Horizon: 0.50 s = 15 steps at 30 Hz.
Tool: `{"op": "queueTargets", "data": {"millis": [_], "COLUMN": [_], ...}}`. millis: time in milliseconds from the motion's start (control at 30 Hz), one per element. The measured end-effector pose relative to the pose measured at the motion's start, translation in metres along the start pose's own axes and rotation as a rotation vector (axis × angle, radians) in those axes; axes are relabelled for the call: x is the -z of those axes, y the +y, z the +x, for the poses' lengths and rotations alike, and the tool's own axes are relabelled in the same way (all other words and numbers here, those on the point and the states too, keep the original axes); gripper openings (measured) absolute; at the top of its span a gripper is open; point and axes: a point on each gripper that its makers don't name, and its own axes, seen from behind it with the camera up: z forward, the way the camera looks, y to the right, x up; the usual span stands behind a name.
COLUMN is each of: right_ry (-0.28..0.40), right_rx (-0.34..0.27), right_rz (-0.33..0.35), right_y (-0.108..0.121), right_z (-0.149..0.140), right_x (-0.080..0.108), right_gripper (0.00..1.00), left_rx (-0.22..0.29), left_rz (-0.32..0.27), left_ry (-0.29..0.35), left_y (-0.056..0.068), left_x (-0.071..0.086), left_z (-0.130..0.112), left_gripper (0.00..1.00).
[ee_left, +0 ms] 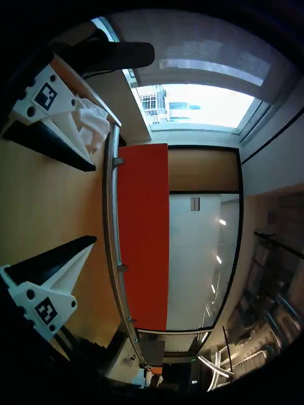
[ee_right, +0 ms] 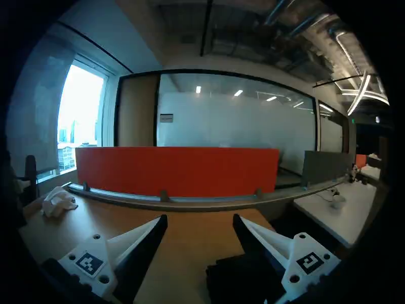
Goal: Fold towel
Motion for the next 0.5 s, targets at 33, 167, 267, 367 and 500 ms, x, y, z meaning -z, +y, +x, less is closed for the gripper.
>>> {"op": "queueTargets", "data": {"millis": [33,167,267,367,500], "right_ry": [0.002,0.007,0.013,0.024,0.048], "right_rx": [-0.004,-0.018,-0.023,-0.035,-0.058], "right_rz": [0.002,0.014,0.020,0.019,0.026], "right_y": [-0.003,-0.018,-0.030,-0.041,-0.058], "right_z": [0.000,0.000,0.000,0.003,0.010], "right_x": [-0.001,-0.005,-0.007,-0.010,-0.011], "right_gripper": [1.00,1.00,1.00,1.00,1.00], "left_rx": [0.000,0.001,0.002,0.003,0.005], "left_rz": [-0.002,-0.006,-0.008,-0.008,-0.009], "left_ry": [0.003,0.010,0.015,0.024,0.041], "left_y": [0.000,0.002,0.002,0.001,-0.001], "left_x": [-0.001,-0.005,-0.007,-0.007,-0.006], "left_z": [0.001,0.002,0.002,0.003,0.009], "left_gripper": [0.94,0.94,0.94,0.94,0.94]}}
